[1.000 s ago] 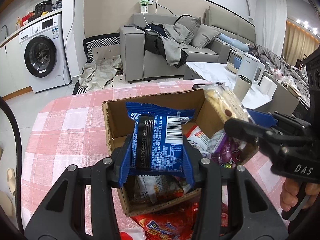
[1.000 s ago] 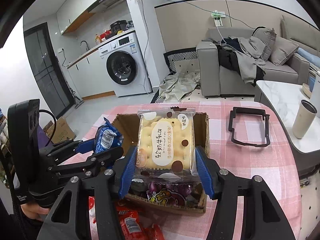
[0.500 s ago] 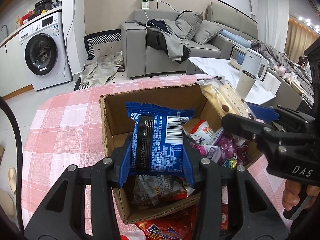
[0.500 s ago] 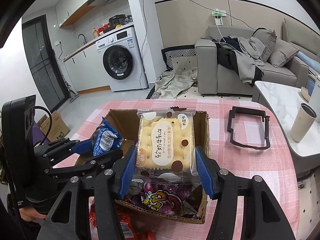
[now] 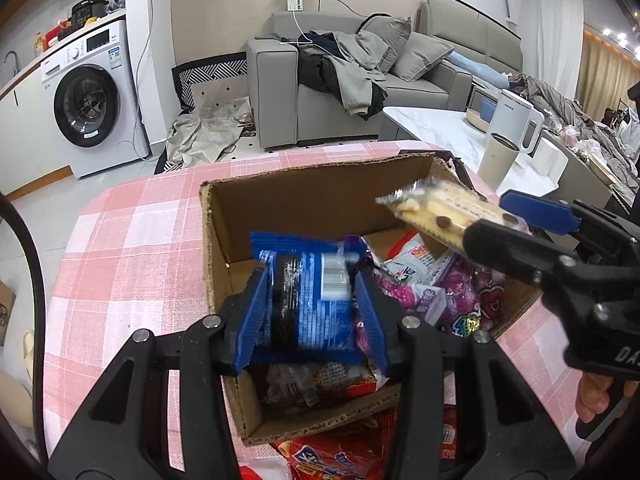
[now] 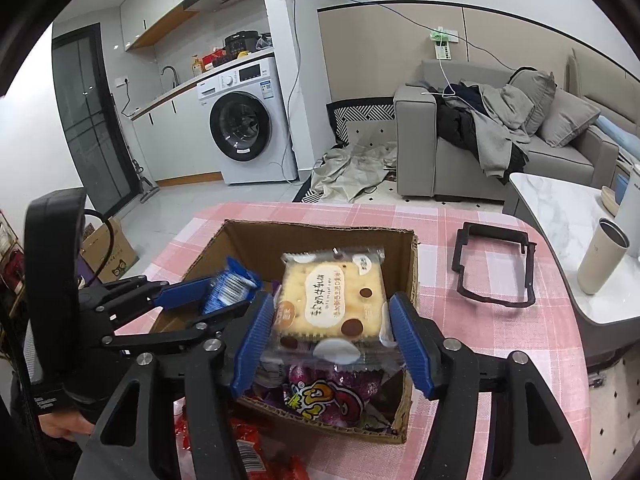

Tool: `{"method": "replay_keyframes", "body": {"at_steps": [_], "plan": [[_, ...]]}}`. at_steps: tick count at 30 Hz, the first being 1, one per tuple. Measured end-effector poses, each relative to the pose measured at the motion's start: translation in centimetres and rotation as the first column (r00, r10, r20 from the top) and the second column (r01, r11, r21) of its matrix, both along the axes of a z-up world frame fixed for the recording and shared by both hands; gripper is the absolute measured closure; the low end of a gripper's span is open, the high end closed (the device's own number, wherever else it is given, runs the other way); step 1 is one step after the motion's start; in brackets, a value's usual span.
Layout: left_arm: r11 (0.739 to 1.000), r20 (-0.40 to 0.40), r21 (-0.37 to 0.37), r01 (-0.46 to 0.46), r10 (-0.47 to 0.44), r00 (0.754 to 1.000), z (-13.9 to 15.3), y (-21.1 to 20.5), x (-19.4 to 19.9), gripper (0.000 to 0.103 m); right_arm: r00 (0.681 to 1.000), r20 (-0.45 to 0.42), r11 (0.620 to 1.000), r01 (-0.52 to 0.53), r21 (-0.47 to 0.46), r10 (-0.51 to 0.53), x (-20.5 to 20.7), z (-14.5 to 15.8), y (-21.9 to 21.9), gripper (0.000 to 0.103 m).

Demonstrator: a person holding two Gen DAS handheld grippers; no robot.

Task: Organize snacks
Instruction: 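Open both grippers to drop the packs into the box, then reach the right gripper to the red snack bag and close on it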

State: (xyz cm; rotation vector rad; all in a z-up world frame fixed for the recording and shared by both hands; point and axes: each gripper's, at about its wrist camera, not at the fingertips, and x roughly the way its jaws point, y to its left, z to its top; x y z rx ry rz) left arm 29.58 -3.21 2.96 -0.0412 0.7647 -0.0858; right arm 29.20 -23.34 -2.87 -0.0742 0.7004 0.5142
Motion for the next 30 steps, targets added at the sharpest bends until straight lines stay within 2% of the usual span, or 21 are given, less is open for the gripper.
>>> {"method": "replay_keyframes", "body": {"at_steps": [2,4,6,7,10,16,20,30], "plan": [[1.0,0.003,-0.008,0.006,-0.006,1.0,0.2,0.2,-0.4,0.061,1.0,0.008,1.0,0.001,0.007,-0.001,-0.3,0.3,-0.3,0.03],[1.0,0.004,-0.005,0.004,-0.004,1.0,0.4,0.4,-0.9,0.054,1.0,0.017,1.0,0.005,0.01,-0.005,-0.6,0.6,-0.5,0.025],[1.0,0.01,-0.001,-0.002,0.002,1.0,0.7,0.6,-1.5,0.037,1.0,0.021,1.0,0.01,0.018,-0.01,-1.0,0.9,-0.9,0.018],[1.0,0.019,-0.011,0.006,-0.006,1.0,0.9,0.7,-2.0,0.035,1.0,0.022,1.0,0.013,0.025,-0.014,-1.3,1.0,-1.1,0.016],[1.0,0.034,-0.011,0.013,-0.013,0.999,1.4,0.7,-3.3,0.02,1.0,0.022,0.999,0.02,0.041,-0.02,-2.2,1.3,-1.8,0.007],[1.0,0.057,0.007,0.008,-0.009,0.998,2.2,0.5,-6.2,0.016,1.0,0.014,0.996,0.026,0.083,-0.027,-4.2,1.5,-3.2,0.001],[1.0,0.095,0.01,0.003,-0.004,0.996,3.0,0.7,-8.7,0.001,1.0,0.005,0.994,0.029,0.103,-0.029,-5.5,1.4,-4.2,0.0],[1.0,0.135,0.015,-0.022,0.02,0.991,4.0,2.1,-14.5,0.001,1.0,-0.009,0.996,0.028,0.084,-0.027,-8.7,0.1,-5.3,0.0]]}}
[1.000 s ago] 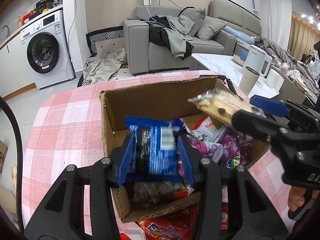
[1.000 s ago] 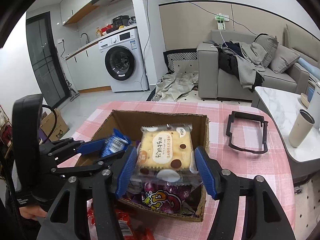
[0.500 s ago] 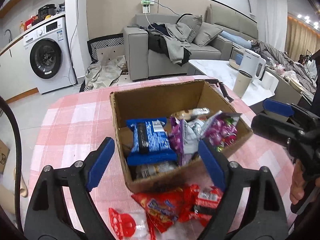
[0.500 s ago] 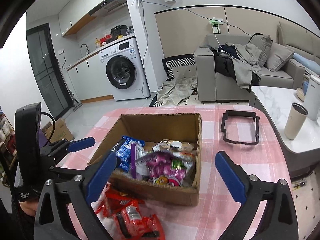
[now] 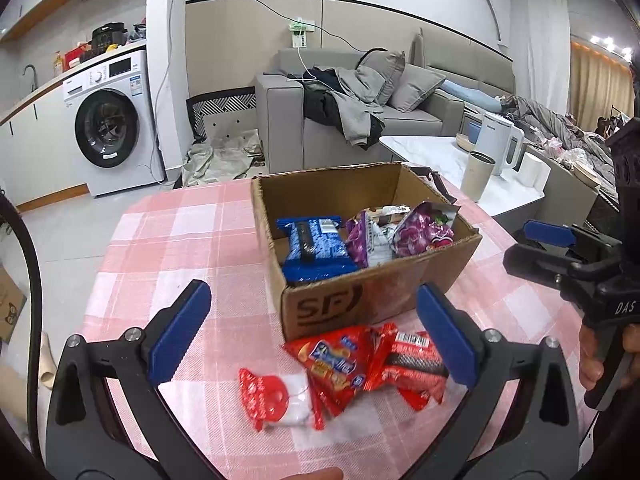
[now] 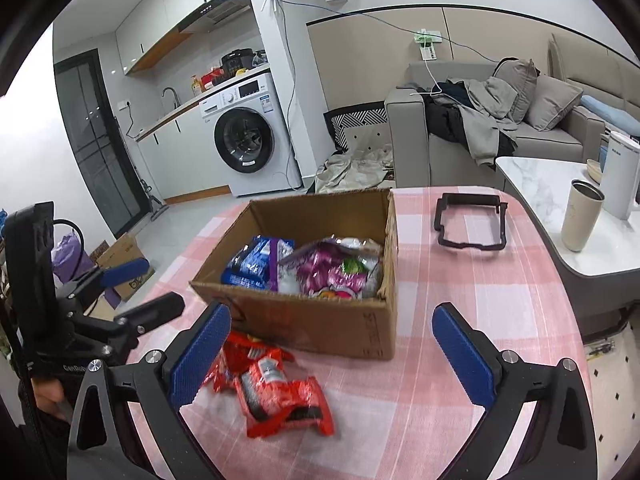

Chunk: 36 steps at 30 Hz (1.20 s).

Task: Organize snacks
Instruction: 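Reach the right gripper to the red snack bag and close on it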

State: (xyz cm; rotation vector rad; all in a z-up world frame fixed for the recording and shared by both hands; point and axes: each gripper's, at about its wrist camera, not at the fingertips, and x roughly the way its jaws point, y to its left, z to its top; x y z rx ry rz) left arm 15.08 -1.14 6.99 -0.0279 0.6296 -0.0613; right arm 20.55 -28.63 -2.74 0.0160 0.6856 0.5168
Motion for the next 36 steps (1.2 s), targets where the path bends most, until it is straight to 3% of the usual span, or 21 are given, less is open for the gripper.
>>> {"method": "replay_keyframes", "body": {"at_steps": [6,13,24,36], "plan": [[1.0,0.001,-0.017,-0.025,0.025,1.0,-0.4,1.5,-2.3,0.001,1.0,-0.017,1.0,-0.019,-0.013,0.019,-1.2,-1.1,0.4,0.0],[0.998,-0.047,-0.024,-0.05,0.049,0.998,-3.0,2.6,-3.6,0.001,0.998,-0.03,0.996,-0.064,-0.059,0.062,-2.6,-3.1,1.5,0.0],[0.998,-0.09,-0.011,-0.057,0.056,0.994,-5.8,2.9,-2.9,0.001,0.993,-0.05,0.981,-0.116,-0.157,0.109,-3.4,-6.1,3.6,0.0],[0.998,-0.152,0.0,-0.065,0.065,0.986,-8.3,3.0,-1.6,0.001,0.991,-0.084,0.978,-0.115,-0.177,0.101,-2.8,-7.5,4.0,0.0]]}}
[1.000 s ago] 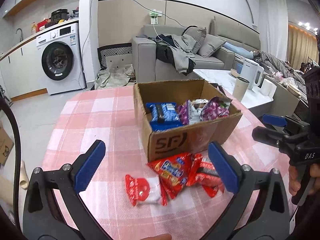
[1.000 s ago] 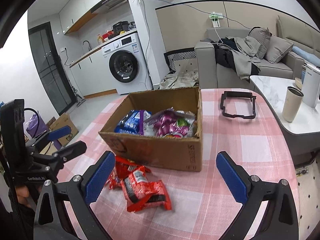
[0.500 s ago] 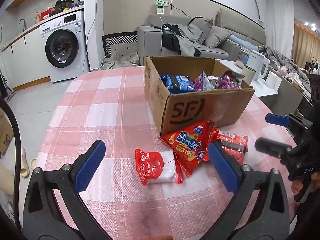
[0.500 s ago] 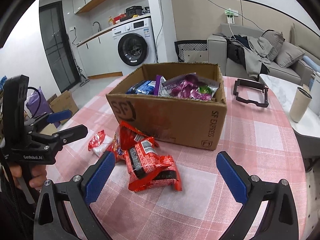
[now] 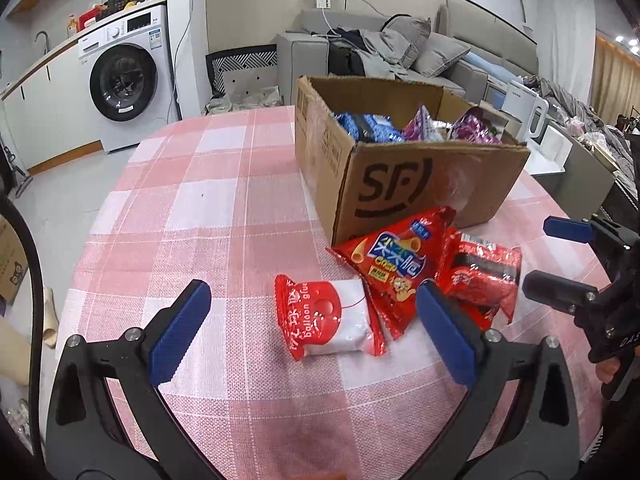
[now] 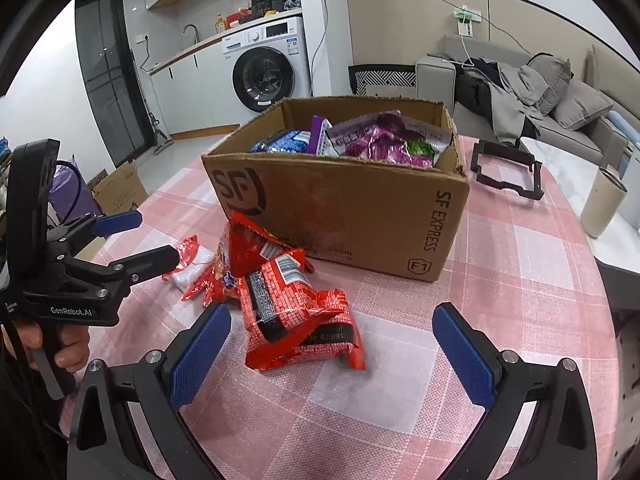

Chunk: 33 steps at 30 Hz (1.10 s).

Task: Organize snacks
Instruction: 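Reach the right gripper to the red snack bag and close on it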

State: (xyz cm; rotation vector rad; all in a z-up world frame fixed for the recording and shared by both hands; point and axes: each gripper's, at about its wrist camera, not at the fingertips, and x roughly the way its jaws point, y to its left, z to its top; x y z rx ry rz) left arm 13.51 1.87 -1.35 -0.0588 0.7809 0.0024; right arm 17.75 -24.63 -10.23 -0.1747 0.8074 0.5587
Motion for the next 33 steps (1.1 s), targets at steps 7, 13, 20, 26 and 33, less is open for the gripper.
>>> {"method": "replay_keyframes", "body": {"at_steps": [7,13,20,26,33], "plan": [[1.0,-0.045,0.009,-0.005,0.006,0.999,-1.7,0.2,1.0,0.001,1.0,-0.021,1.0,0.002,-0.004,-0.002,0.4,-0.9,0.0,0.0],[1.0,-0.082,-0.008,-0.012,0.012,0.997,-3.2,0.9,1.6,0.001,1.0,-0.03,1.0,0.004,-0.007,-0.004,0.7,-1.4,0.3,0.0],[1.0,-0.118,-0.004,-0.026,0.025,0.993,-4.2,1.2,2.7,0.001,0.999,-0.037,0.999,0.032,0.0,-0.032,1.1,-1.6,0.0,0.0],[1.0,-0.132,-0.001,-0.029,0.029,0.991,-5.3,1.5,3.4,0.003,0.999,-0.033,1.0,0.028,0.007,-0.028,1.2,-1.9,0.5,0.0],[1.0,-0.135,-0.002,-0.001,0.001,0.991,-5.7,1.1,3.7,0.018,1.0,-0.024,1.0,-0.011,0.014,0.011,0.9,-2.3,2.1,0.001]]}}
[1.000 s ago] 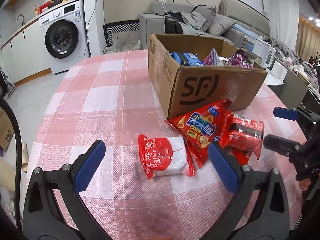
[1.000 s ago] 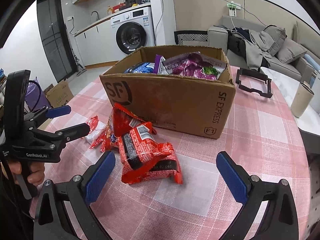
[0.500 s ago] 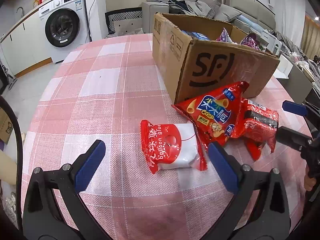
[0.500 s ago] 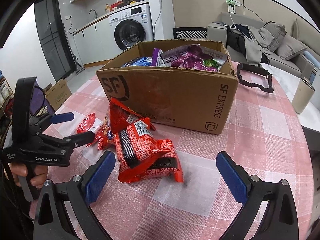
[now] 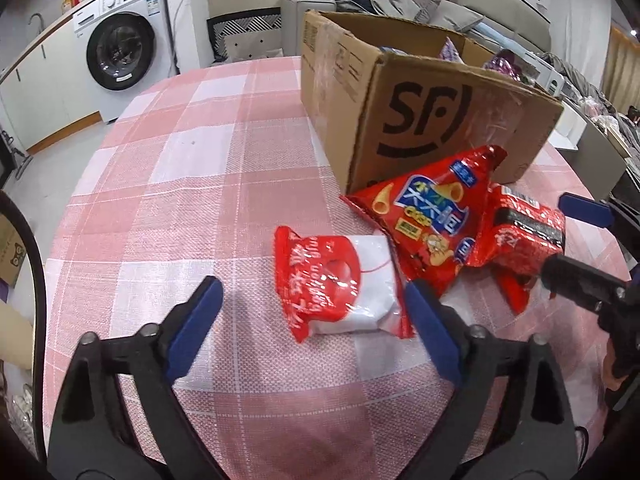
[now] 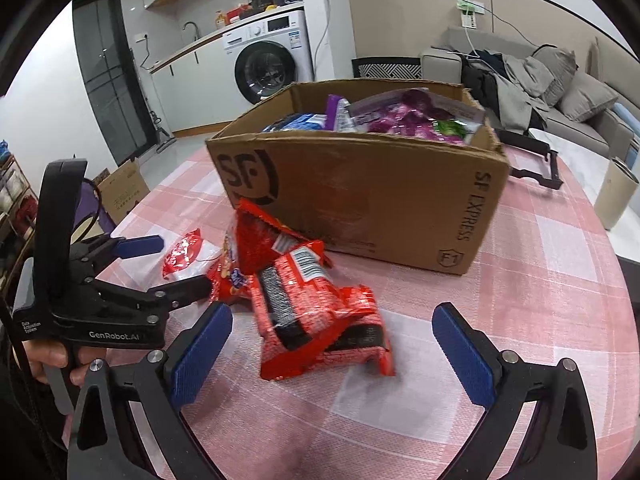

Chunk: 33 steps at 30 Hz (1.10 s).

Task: Organize snacks
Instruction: 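Reach the right gripper to the red snack bag and close on it, then grasp the red-and-white balloon gum bag with the left gripper while the right gripper lifts the red bag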

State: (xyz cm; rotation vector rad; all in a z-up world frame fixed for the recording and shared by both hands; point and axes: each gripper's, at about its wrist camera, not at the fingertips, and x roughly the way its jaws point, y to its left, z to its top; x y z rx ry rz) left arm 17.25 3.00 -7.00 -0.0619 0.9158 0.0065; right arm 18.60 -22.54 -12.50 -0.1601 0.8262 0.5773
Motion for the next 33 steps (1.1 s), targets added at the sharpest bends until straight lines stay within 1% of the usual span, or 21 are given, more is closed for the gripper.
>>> {"method": "replay_keyframes", "body": {"at_steps": [1,2,3,4,5,6,9,11,15,17,20,25,30,31,33], "plan": [[1.0,-0.002,-0.002,0.007,-0.007,1.0,-0.1,0.0,0.1,0.02,1.0,-0.007,1.0,-0.007,0.0,0.007,0.0,-0.1,0.3,0.001],[1.0,-0.003,-0.004,0.011,-0.011,1.0,-0.1,-0.1,0.1,0.025,1.0,-0.018,1.0,-0.018,-0.004,0.018,0.1,-0.2,0.6,0.001],[1.0,-0.004,-0.009,0.017,-0.017,1.0,-0.2,-0.1,0.1,0.032,1.0,-0.018,1.0,-0.024,-0.006,0.024,-0.1,-0.4,0.8,0.001],[1.0,-0.006,-0.011,0.02,-0.02,1.0,-0.2,-0.1,0.2,0.037,0.999,-0.014,1.0,-0.03,-0.007,0.03,-0.2,-0.4,1.1,0.001],[1.0,-0.001,-0.001,0.017,-0.017,1.0,-0.2,-0.1,0.3,0.044,0.999,-0.015,0.999,-0.04,-0.01,0.04,-0.3,-0.5,1.3,0.001],[1.0,-0.002,-0.001,0.018,-0.018,1.0,-0.2,-0.1,0.2,0.047,0.999,-0.016,0.999,-0.049,-0.012,0.049,-0.5,-0.6,1.6,0.001],[0.999,0.004,-0.04,0.023,-0.023,1.0,0.0,0.2,0.0,0.055,0.998,-0.007,0.998,-0.067,-0.021,0.067,-0.9,-0.8,2.0,0.002],[0.998,0.011,-0.05,0.022,-0.022,1.0,0.1,0.4,0.1,0.056,0.998,-0.001,0.998,-0.067,-0.018,0.067,-1.0,-0.8,2.2,0.005],[0.998,0.037,-0.056,0.017,-0.015,0.999,0.7,0.5,-0.6,0.057,0.998,0.012,0.998,-0.058,-0.012,0.059,-1.0,-0.8,2.1,0.015],[0.998,0.048,-0.059,0.016,-0.013,0.999,1.0,0.6,-0.8,0.057,0.999,0.009,0.999,-0.053,-0.001,0.053,-0.9,-0.7,2.0,0.018],[0.999,0.064,-0.052,0.01,-0.007,0.998,1.5,0.5,-1.1,0.057,0.999,0.013,0.999,-0.053,0.005,0.052,-0.7,-0.6,2.0,0.019],[0.999,0.069,-0.05,0.014,-0.011,0.998,1.7,0.3,-1.5,0.057,0.997,0.041,0.997,-0.064,-0.036,0.065,-1.1,-0.8,2.4,0.028],[0.999,0.066,-0.045,0.013,-0.01,0.998,1.8,0.2,-1.7,0.057,0.996,0.049,0.996,-0.067,-0.062,0.07,-1.2,-1.2,2.5,0.038],[0.999,0.067,-0.045,0.013,-0.01,0.998,1.8,0.2,-1.7,0.057,0.996,0.048,0.995,-0.07,-0.066,0.073,-1.2,-1.2,2.6,0.039],[0.999,0.071,-0.044,0.012,-0.009,0.997,1.9,0.2,-1.8,0.057,0.996,0.043,0.994,-0.08,-0.075,0.083,-1.4,-1.3,2.6,0.045]]}}
